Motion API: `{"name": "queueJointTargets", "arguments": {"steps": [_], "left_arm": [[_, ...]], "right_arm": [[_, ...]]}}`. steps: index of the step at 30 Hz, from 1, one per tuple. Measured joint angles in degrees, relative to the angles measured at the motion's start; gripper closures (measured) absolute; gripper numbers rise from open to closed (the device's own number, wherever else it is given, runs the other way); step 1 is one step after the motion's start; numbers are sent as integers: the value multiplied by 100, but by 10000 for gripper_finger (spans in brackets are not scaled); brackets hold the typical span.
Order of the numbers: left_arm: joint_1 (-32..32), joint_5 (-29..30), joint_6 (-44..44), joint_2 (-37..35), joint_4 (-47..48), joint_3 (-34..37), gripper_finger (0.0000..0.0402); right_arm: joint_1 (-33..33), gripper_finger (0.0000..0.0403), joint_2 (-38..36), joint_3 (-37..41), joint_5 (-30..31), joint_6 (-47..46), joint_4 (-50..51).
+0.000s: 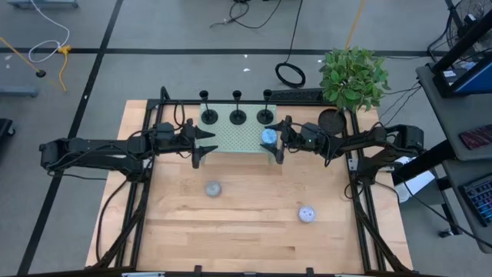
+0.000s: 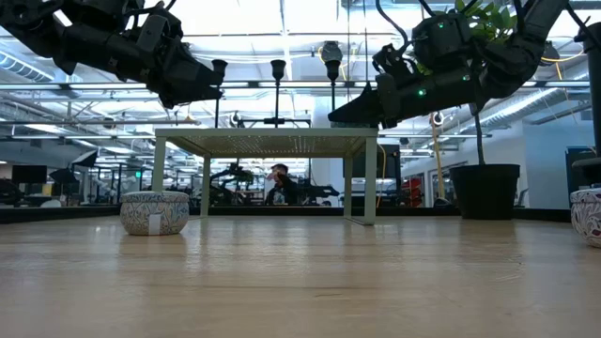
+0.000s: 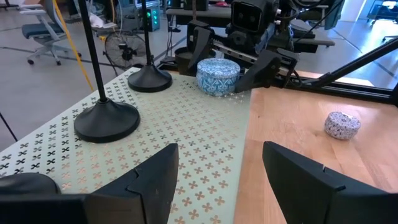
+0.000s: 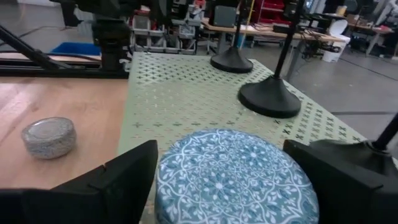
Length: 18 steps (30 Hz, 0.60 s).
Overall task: Pick & Place candle stick holders
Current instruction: Put the blue white scented candle on the shelf, then put the blue orange scented candle on the shelf aligned with the blue white scented candle
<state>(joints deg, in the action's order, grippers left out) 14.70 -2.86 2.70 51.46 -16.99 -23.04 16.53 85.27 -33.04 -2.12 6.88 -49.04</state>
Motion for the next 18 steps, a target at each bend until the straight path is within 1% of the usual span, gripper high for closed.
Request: {"name": "queueJointTargets", "arguments": {"steps": [4,10,13,15,18], "left_arm": [[0,1,-28,0,2,1,160],[-5,-25,-11,0,4,1,160],[-36,-339,27,0,5,1,160],[-153,-573,-131,0,17,0,160],[-462,-661,-313,0,32,1,160]], "right_arm": [[-2,41,0,0,42,132,-99],[-10,38,0,0,40,240,-609],[-10,41,-73,0,36,195,-737],[-10,44,-170,0,35,188,-785],[-79,49,-377,0,38,144,-755]]}}
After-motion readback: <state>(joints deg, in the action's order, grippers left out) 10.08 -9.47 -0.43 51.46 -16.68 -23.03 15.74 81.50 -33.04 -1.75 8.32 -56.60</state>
